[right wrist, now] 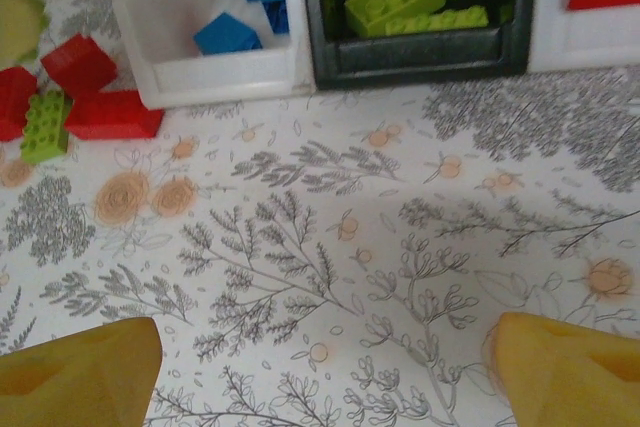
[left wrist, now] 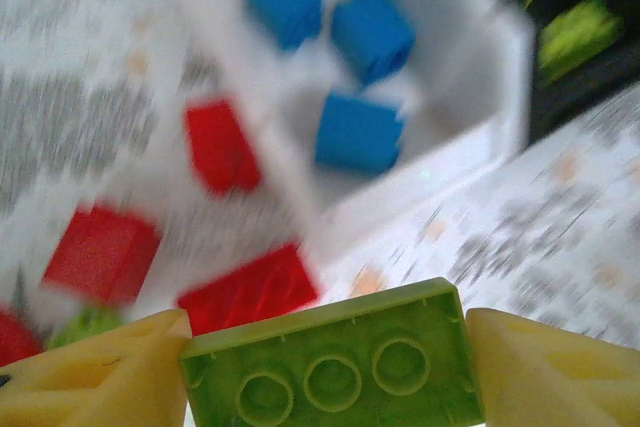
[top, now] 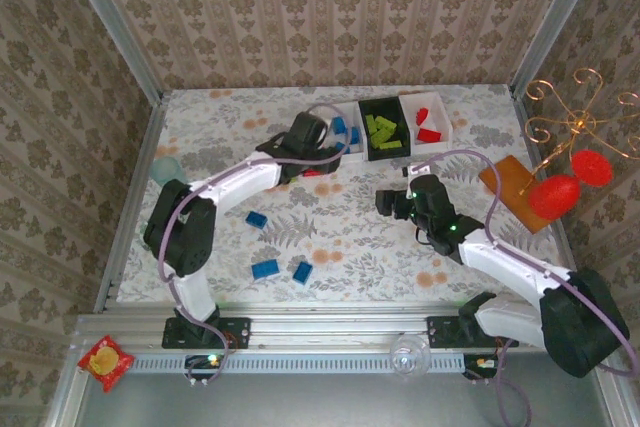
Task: Sort the legos into containers by color
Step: Place the lego in the container, then move the lego to the center of the table.
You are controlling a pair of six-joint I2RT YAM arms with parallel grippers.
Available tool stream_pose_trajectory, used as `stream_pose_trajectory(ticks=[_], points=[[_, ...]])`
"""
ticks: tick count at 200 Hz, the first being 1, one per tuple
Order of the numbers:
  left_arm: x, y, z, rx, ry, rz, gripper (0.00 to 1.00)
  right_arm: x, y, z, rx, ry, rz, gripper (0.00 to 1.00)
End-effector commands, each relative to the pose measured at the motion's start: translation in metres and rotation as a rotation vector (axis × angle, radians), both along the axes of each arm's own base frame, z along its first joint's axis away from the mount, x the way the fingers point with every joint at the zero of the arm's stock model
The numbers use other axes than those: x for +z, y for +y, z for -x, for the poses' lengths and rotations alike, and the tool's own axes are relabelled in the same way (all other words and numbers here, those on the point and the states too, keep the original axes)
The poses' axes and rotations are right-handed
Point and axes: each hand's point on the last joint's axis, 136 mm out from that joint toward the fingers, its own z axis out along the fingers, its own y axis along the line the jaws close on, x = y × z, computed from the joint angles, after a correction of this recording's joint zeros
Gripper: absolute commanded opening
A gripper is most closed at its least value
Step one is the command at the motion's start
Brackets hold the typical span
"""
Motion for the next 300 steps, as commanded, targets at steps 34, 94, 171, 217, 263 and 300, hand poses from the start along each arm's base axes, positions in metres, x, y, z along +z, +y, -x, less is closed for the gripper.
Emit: stream_pose_trajectory(ticks=[34,94,171,217,263,300], points=[[0.023,-0.097,-0.046,-0.161,-0.168,0.019,0.69,0.020,-0.026,0.006,-0.114,-0.095,0.016,0.88],[-0.007,-0.152,-0.092,-0.196,-0.189,0.010,0.73,0.033,-0.041,0.015,-0.164,-0.171,-0.001,0.88],[0.040,-0.148,-0.088,-0.240,-0.234,0.047,0.85,0.025,-0.035,0.011,-0.147,-0.147,0.007,0.87],[0.054,-0.051,-0.052,-0.136,-0.239,0.157,0.86,0.015,0.005,0.003,-0.012,-0.083,0.013,0.86],[0.000,0.076,-0.013,0.096,-0.062,0.119,0.85,0.005,0.060,-0.010,0.103,-0.009,0.062,0.86],[-0.039,0.152,-0.006,0.275,0.064,0.094,0.85,-0.002,0.084,-0.018,0.131,0.018,0.043,0.86]])
